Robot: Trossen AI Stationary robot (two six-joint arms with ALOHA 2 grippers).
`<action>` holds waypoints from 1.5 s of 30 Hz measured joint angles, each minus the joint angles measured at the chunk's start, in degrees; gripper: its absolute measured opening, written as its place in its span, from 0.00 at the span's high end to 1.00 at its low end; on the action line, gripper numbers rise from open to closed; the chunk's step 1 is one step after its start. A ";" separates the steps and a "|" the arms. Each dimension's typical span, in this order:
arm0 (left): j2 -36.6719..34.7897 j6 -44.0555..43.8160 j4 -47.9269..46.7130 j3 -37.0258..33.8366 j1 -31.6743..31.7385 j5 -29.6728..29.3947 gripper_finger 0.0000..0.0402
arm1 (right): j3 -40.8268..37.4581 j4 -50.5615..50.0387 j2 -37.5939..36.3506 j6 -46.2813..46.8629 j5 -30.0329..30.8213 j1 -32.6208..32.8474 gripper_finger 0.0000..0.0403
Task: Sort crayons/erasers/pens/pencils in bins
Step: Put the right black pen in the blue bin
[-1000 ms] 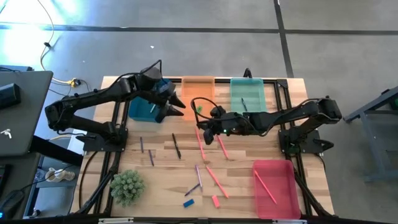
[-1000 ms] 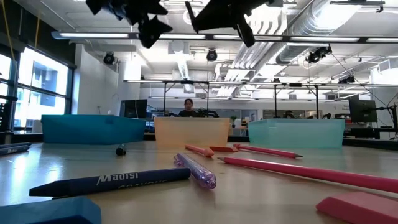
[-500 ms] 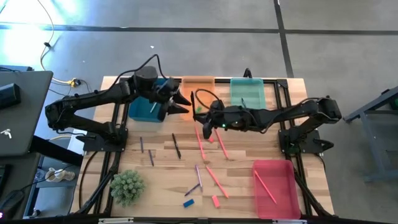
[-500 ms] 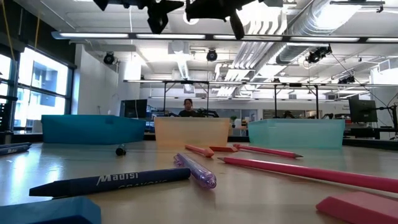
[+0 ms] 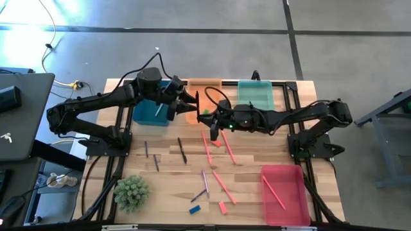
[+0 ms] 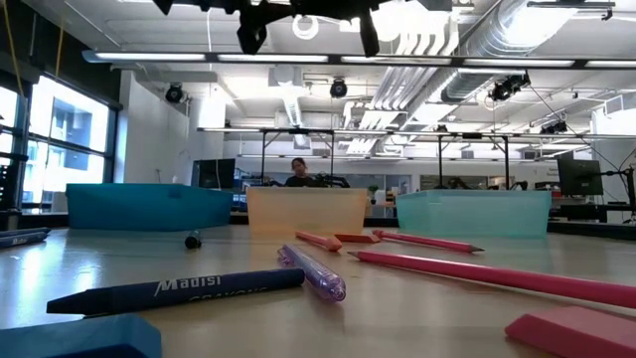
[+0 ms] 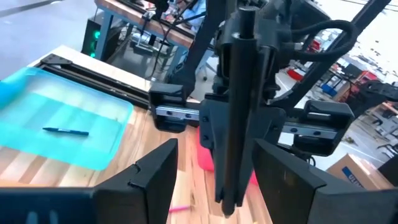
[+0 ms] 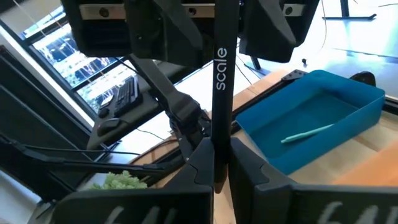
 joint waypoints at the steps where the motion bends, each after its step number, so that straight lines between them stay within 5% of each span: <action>1: 0.00 -0.03 0.13 0.00 0.00 0.00 0.52 | 0.00 0.00 0.00 0.13 -0.36 -0.14 1.00; 10: 0.00 -0.54 3.17 0.00 -0.35 -0.06 0.54 | 0.00 -0.16 0.00 2.51 -4.59 -2.49 1.00; 25: 2.67 -0.15 4.20 0.04 -0.33 -0.56 0.88 | -0.07 -0.32 0.04 1.45 -5.34 -2.77 1.00; 32: 2.67 -0.13 4.19 0.04 -0.26 -0.12 0.94 | -0.07 -0.64 0.04 0.84 -5.36 -2.93 0.99; 45: 2.64 4.66 -5.11 0.02 0.99 -4.71 0.94 | -0.07 -4.48 -0.12 1.70 -4.34 -3.70 0.63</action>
